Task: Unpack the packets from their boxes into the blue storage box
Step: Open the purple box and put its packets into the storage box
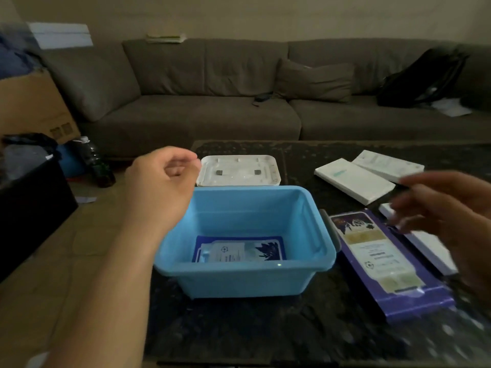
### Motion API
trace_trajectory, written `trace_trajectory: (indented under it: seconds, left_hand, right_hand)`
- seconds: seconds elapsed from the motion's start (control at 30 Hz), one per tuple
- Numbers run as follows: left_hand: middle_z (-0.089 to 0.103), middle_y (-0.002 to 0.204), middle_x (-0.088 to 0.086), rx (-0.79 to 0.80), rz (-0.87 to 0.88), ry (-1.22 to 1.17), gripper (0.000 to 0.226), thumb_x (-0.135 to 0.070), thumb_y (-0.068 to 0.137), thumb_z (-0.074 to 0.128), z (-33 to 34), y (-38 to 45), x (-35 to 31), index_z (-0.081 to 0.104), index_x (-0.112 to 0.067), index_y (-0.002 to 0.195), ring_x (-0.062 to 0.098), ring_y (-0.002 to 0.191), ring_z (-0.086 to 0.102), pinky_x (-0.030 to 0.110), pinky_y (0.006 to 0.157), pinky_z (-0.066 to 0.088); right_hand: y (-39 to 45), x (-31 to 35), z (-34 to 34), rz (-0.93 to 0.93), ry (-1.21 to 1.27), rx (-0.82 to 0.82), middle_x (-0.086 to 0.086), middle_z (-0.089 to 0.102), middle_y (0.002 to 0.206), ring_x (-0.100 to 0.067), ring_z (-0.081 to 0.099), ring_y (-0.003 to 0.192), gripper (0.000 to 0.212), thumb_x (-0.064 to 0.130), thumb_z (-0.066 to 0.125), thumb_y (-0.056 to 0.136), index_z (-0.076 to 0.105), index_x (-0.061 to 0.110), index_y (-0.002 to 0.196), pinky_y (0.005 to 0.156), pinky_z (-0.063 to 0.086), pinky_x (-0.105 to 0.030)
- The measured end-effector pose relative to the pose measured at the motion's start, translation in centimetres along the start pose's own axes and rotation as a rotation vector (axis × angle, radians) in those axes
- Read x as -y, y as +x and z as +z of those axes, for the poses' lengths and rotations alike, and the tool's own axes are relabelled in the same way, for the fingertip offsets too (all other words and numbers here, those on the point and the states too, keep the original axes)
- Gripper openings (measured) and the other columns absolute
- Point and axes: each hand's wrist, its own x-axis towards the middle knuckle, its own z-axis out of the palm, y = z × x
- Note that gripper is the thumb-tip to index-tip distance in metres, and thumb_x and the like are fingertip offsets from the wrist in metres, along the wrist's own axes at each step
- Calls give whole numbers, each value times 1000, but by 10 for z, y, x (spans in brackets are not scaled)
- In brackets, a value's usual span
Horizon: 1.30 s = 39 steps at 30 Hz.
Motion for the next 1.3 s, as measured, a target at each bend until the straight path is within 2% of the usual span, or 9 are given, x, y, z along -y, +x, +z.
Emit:
trace_trajectory:
  seconds: [0.13,0.23,0.43,0.7,0.83,0.97,1.07,1.13,1.3]
  left_hand:
    - [68,94,-14,-5,277,-80,8,-20,93,63,21,-41,-30,70,-21,99,-1,86,66,10,79,52]
    - [67,111,3,5,623,-64,17,-14,94,60,43,-76,-48,70,-5,104,10,107,61,17,96,48]
    - [68,115,10,489,1019,-174,15,-12,92,63,101,-146,-62,72,-7,103,20,107,61,31,89,52]
    - [43,149,2,823,820,274,59,-43,95,58,171,-174,-58,43,-16,145,18,138,34,35,115,32]
    - [65,120,2,777,948,348,40,-39,87,67,184,-170,-55,64,-17,119,21,110,60,36,86,56]
    - [72,87,-3,690,1024,259,29,-37,91,49,191,-166,-49,71,-19,89,15,77,69,28,53,56]
    - [73,84,-1,633,1001,231,28,-33,95,48,193,-164,-48,70,-17,87,14,71,70,28,49,55]
    - [72,85,-1,573,988,209,25,-31,97,50,193,-163,-48,69,-17,89,13,70,70,26,50,55]
    - [72,83,1,409,990,94,23,-28,96,55,190,-152,-52,69,-12,89,14,71,69,25,54,56]
  right_hand:
    - [-31,-115,-64,247,-300,-139,1,74,78,-22,73,71,31,65,67,68,68,42,89,69,60,-50]
    - [-47,-129,-71,445,-617,11,7,72,65,-8,68,56,10,35,73,82,71,40,73,56,57,-35]
    - [-53,-135,-61,582,-824,133,6,70,71,-3,64,66,17,42,64,88,72,32,76,55,44,-18]
    - [-48,-129,-44,518,-987,30,11,62,72,0,55,64,46,69,50,85,59,25,75,47,34,-18]
    - [-46,-132,-41,458,-1036,32,12,59,71,1,53,61,49,70,38,90,57,27,76,49,37,-18]
    - [-53,-144,-45,279,-988,37,15,57,68,1,55,64,37,64,41,93,56,32,78,52,39,-15]
    - [-58,-154,-38,12,-886,-54,26,60,69,9,52,59,9,48,64,86,66,40,91,52,40,-11]
    - [-59,-161,-30,-147,-854,-158,24,67,74,9,53,54,18,34,73,82,71,38,99,48,40,-11]
    - [-48,-176,-19,-246,-963,-256,9,68,63,-19,59,44,29,34,55,87,70,28,111,37,37,-24]
